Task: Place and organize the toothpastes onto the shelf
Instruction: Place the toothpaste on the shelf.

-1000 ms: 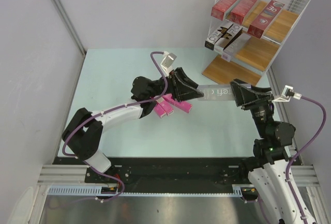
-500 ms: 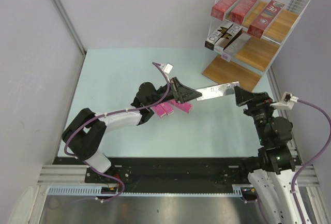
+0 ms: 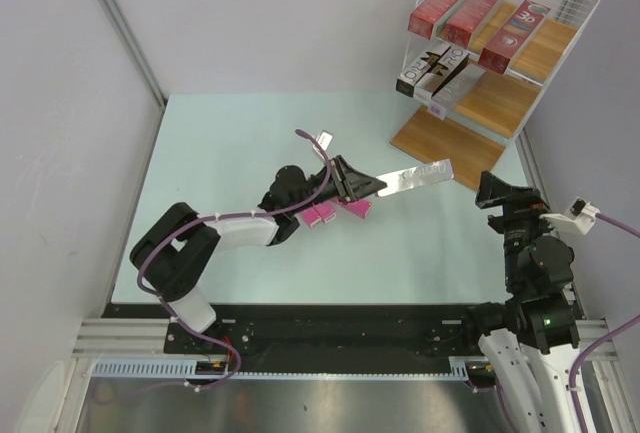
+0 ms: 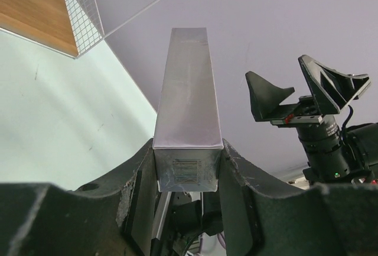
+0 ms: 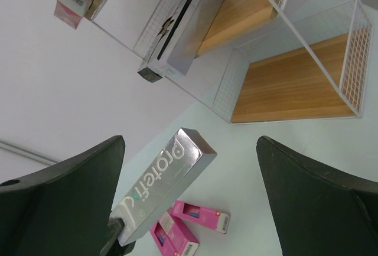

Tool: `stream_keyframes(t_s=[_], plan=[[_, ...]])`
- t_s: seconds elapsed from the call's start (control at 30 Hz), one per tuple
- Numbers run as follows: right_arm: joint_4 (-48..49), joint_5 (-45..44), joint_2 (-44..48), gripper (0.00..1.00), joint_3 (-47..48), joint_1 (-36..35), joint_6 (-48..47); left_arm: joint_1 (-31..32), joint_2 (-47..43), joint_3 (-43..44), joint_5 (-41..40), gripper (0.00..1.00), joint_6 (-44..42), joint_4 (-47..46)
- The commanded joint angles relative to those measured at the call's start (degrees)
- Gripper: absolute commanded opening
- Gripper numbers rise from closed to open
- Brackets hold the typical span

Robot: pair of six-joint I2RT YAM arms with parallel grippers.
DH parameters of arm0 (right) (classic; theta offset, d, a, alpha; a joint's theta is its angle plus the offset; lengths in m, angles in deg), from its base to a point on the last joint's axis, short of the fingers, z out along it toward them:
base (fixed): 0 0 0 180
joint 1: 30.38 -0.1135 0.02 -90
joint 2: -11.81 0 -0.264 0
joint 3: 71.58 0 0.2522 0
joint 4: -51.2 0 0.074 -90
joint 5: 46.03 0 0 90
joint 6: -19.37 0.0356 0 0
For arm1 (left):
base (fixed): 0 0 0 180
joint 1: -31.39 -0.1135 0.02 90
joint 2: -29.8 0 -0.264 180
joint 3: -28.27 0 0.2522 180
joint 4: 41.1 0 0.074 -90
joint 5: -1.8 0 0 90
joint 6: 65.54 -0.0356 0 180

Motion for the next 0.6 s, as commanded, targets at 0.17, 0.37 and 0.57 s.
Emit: stream_keyframes(t_s=[0.17,0.37,0.57], plan=[[-0.27,2.23,-3.18,1.00,5.49,0.08,-7.90,1.84,6.41,10.81,-1.61,0.00,2.76,-7.34],[-0.98,6.63,-7.05,1.00,8.23,0.09,-9.84,2.72,13.80,21.53,-1.61,0.00,4.16,-6.46],[-0.98,6.63,-6.80,1.00,9.11,0.09,-11.07,3.42,22.32,32.87,-3.98,0.00,7.50,-6.29]])
